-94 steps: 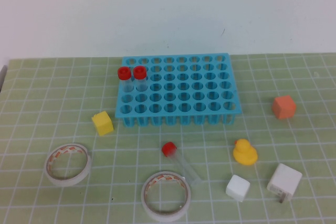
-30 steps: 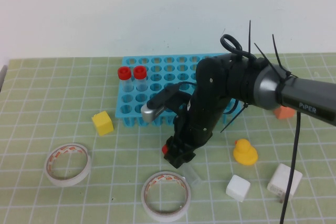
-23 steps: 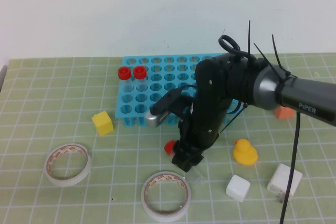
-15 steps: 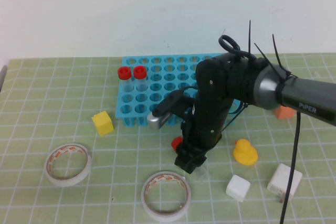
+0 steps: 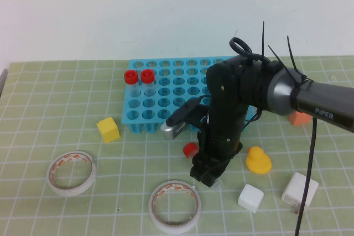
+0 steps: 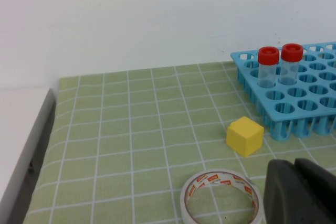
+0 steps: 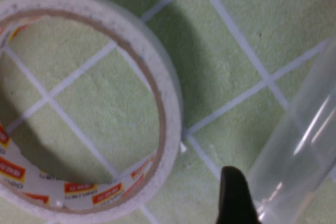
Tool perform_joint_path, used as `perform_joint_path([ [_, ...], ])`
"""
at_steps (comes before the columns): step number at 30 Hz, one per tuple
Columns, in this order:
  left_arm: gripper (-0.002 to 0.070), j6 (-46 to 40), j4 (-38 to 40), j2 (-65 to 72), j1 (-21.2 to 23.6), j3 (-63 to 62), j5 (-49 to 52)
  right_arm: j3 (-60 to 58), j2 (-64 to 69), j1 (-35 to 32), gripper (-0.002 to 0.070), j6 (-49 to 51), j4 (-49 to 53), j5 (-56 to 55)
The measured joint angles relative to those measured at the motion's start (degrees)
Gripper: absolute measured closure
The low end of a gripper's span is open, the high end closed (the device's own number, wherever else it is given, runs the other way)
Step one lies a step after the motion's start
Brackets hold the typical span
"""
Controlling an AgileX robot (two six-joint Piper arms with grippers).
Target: Place the test tubes
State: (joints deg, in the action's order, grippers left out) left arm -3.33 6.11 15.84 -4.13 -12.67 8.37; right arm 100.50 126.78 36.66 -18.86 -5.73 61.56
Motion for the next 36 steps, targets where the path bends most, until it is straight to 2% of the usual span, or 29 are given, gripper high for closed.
perform_joint_path([
  [16, 0.0676, 0.41, 0.0, 0.0, 0.0, 0.0, 0.0, 0.22, 2.08, 0.0, 0.0283, 0.35, 0.16, -1.42],
  [19, 0.0676, 0.57, 0.0, 0.0, 0.0, 0.0, 0.0, 0.43, 2.21, 0.0, 0.0308, 0.35, 0.16, -1.13],
  [25, 0.0676, 1.07, 0.0, 0.0, -0.21, 0.0, 0.0, 0.59, 2.25, 0.0, 0.0442, 0.35, 1.14, -0.02],
  [36, 0.0676, 1.12, 0.0, 0.0, -0.3, 0.0, -4.85, 0.69, 1.1, 0.0, 0.044, 0.45, 2.09, 3.7],
])
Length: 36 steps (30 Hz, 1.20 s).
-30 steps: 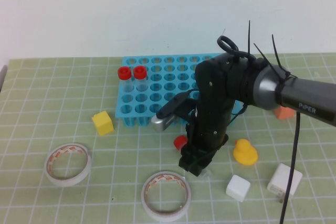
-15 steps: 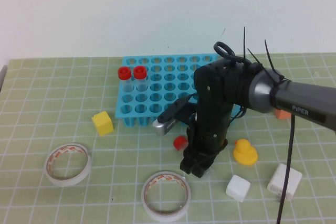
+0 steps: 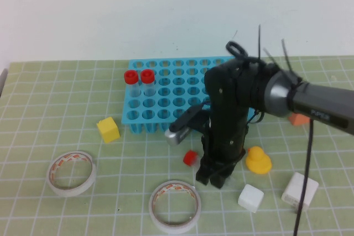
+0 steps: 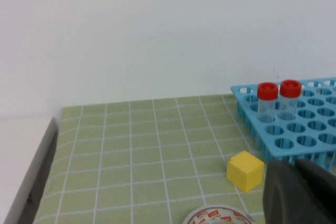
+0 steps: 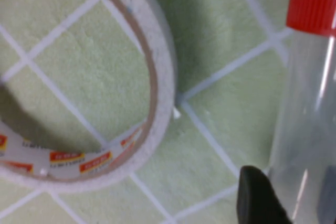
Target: Place the test tubes
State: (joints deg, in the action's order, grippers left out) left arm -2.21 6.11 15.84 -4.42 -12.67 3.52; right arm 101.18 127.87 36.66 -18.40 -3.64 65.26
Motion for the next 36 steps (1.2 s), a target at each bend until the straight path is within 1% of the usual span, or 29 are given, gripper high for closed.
perform_joint_path([
  [5, 0.0676, 1.15, 0.0, 0.0, -0.36, 0.0, -0.26, -0.34, -5.52, 0.0, 0.044, 0.0, 0.26, -2.83],
  [10, 0.0676, 2.21, 0.0, 0.0, -2.37, 0.0, -1.92, -0.7, -11.08, 0.0, 0.0441, 0.0, -1.29, -9.97],
  [13, 0.0676, 2.21, 0.0, 0.0, -2.75, 0.0, -4.06, -2.52, -13.26, 0.0, 0.0441, -1.32, -5.6, -17.2],
  [17, 0.0676, 2.21, 0.0, 0.0, -2.85, 0.0, -5.36, -7.41, -13.85, 1.61, 0.0441, -8.44, -14.42, -28.45],
  [24, 0.0676, 3.35, 0.0, 0.0, -2.98, 0.0, -4.49, -17.75, -13.85, 9.44, 0.0441, -26.57, -33.12, -51.19],
  [26, 0.0676, 3.63, 0.0, 0.0, -2.98, 0.0, -3.52, -20.13, -13.85, 12.37, 0.0441, -29.86, -37.62, -57.07],
  [30, 0.0676, 3.9, 0.0, 0.0, -2.98, 0.0, -3.52, -22.82, -13.85, 18.18, 0.0441, -31.74, -42.21, -68.26],
  [36, 0.0676, 4.03, 0.0, 0.0, -2.98, 0.0, -3.52, -23.22, -13.85, 25.0, 0.0441, -32.02, -43.34, -76.41],
])
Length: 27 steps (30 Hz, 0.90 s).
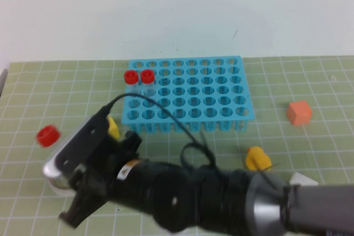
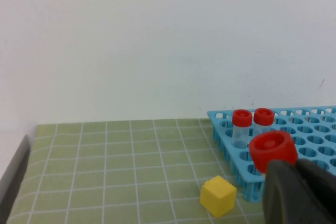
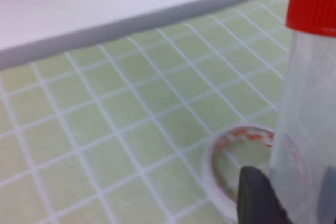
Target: Place the test tubes
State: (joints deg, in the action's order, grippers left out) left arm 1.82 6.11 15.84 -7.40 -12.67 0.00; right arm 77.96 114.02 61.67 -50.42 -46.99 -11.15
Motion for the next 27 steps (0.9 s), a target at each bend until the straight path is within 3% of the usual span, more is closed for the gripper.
perform_joint_path([
  [3, 0.0652, 0.99, 0.0, 0.0, 0.0, 0.0, 0.0, 0.0, 0.0, 2.2, 0.0441, 0.41, -0.11, -1.19],
  [6, 0.0554, 1.73, 0.0, 0.0, -0.52, 0.0, 1.53, 0.0, 0.0, 3.72, 0.0441, 0.53, -0.2, -1.82],
  [11, 0.0235, 1.75, 0.0, 0.0, -2.53, 0.0, 2.84, 0.0, 0.0, 5.88, 0.0441, 0.65, -0.32, -3.24],
  [13, 0.015, 1.75, -0.24, 0.0, -2.67, 0.0, 3.29, 0.0, 0.0, 6.34, 0.0441, 1.33, -0.32, -3.25],
  [16, 0.0118, 1.75, -0.38, 0.0, -2.76, 0.0, 3.89, 0.0, 0.0, 7.05, 0.0442, 1.97, -0.32, -3.41],
  [27, 0.0116, 2.51, -0.48, 0.0, -2.9, 0.0, 4.45, -4.15, -5.08, 9.56, 0.0441, -0.12, 1.89, -5.79],
])
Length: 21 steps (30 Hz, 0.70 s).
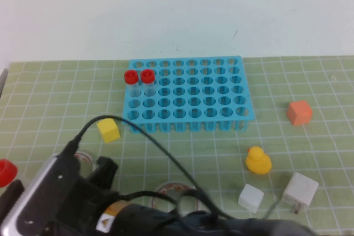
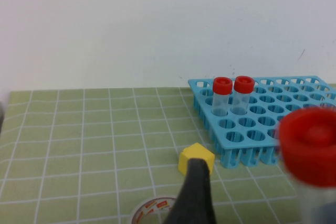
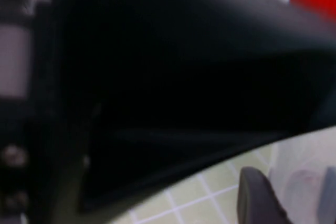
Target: Place the test tubes
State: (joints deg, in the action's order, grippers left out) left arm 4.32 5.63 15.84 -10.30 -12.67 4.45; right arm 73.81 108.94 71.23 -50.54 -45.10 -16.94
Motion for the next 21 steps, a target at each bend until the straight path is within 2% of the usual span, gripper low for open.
perform_joint_path([
  [5, 0.0115, 0.14, 0.1, 0.0, 0.0, 0.0, 0.0, -4.35, -3.52, -0.03, 0.0442, 2.28, 4.9, -2.57],
  [14, 0.0115, 0.28, 0.21, 0.0, 0.0, 0.0, -0.11, -5.54, -2.95, -0.24, 0.0442, 20.37, 24.09, -3.71],
  [21, 0.0134, 0.43, 1.17, 0.0, 0.0, 0.0, -0.35, -5.54, -2.84, -0.14, 0.0442, 22.48, 27.45, -4.03],
])
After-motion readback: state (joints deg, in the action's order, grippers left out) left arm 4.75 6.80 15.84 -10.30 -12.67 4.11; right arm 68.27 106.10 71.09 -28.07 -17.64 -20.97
